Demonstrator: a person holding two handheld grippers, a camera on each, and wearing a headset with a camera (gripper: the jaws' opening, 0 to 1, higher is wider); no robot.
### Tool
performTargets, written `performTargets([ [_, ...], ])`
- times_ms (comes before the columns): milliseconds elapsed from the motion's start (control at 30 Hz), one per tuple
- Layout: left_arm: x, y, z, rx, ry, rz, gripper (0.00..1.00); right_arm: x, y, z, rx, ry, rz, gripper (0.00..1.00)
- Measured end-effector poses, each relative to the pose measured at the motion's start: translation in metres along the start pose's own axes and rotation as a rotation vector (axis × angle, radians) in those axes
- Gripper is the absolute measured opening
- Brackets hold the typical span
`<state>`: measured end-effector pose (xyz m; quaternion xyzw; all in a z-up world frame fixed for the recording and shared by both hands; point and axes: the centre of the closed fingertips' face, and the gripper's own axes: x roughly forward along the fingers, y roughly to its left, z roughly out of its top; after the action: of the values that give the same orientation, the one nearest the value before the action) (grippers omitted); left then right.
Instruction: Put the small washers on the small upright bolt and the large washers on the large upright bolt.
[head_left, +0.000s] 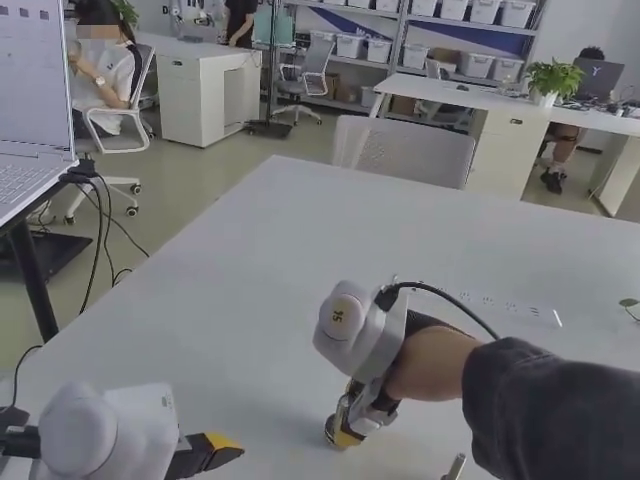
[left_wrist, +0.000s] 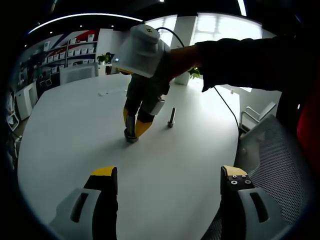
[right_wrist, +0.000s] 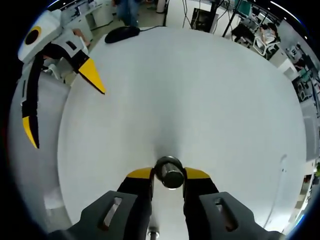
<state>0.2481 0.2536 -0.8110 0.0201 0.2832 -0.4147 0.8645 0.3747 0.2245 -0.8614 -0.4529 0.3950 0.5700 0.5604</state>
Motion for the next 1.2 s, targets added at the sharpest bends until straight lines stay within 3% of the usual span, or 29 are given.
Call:
performTargets([
  [633,0.002,0.001,-0.001,0.001,0.004,-0.003,0.85,0.004,0.002,0.001,0.014,-0.022,0.006,0.25],
  [1200,0.004,-0.007,0.003,0.022,0.007,-0.023,0.85,-0.023,-0.002,-0.006,0.061,-0.079,-0.037,0.36],
])
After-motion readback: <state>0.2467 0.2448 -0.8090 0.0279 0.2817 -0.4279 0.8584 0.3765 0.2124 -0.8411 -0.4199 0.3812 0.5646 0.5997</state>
